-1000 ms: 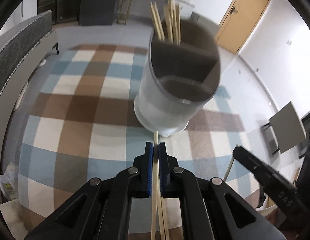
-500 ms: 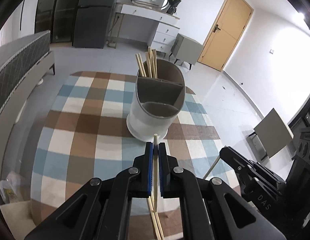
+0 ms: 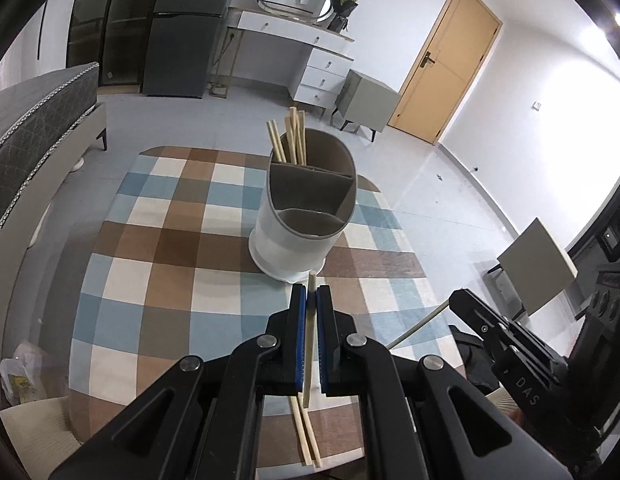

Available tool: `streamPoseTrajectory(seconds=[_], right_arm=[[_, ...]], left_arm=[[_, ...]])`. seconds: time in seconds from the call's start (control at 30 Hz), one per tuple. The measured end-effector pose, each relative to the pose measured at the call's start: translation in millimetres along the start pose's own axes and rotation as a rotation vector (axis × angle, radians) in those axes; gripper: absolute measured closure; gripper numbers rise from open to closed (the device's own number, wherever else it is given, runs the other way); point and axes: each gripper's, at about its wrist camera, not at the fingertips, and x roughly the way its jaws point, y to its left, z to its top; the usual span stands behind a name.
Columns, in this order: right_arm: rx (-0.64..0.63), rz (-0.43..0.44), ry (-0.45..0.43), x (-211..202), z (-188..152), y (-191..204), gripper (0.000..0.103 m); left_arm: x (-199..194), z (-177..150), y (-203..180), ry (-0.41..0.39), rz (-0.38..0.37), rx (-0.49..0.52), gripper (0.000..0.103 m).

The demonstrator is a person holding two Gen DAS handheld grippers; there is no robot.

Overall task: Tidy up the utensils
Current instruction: 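Lower the chopstick into the holder and open the right tool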

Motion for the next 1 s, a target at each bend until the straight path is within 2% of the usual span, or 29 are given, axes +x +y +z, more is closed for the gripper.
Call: streamPoseTrajectory(seconds=[0.3, 0.53, 0.73, 1.0], right_arm=[[-0.021, -0.002, -0.036, -9.3, 16.7, 4.8, 0.1], [-0.056, -0.007, -0.073, -15.3, 46.9, 9.9, 0.1], [-0.052, -0.006, -0.103, -14.7, 89.6, 7.4, 0.1], [-0.122, -0.025, -0.166, -10.2, 164.1, 17.9, 0.1]], left_arm=[[-3.2, 13.1, -1.5, -0.008, -0.05, -0.009, 0.102], [-4.9, 46.2, -0.4, -0.038, -0.107, -0.054, 0.102], [-10.4, 87.2, -5.4, -0.104, -0.15, -0.069, 0.102], [-3.3, 145.8, -6.3, -0.187, -0.184, -0.078, 0.102]])
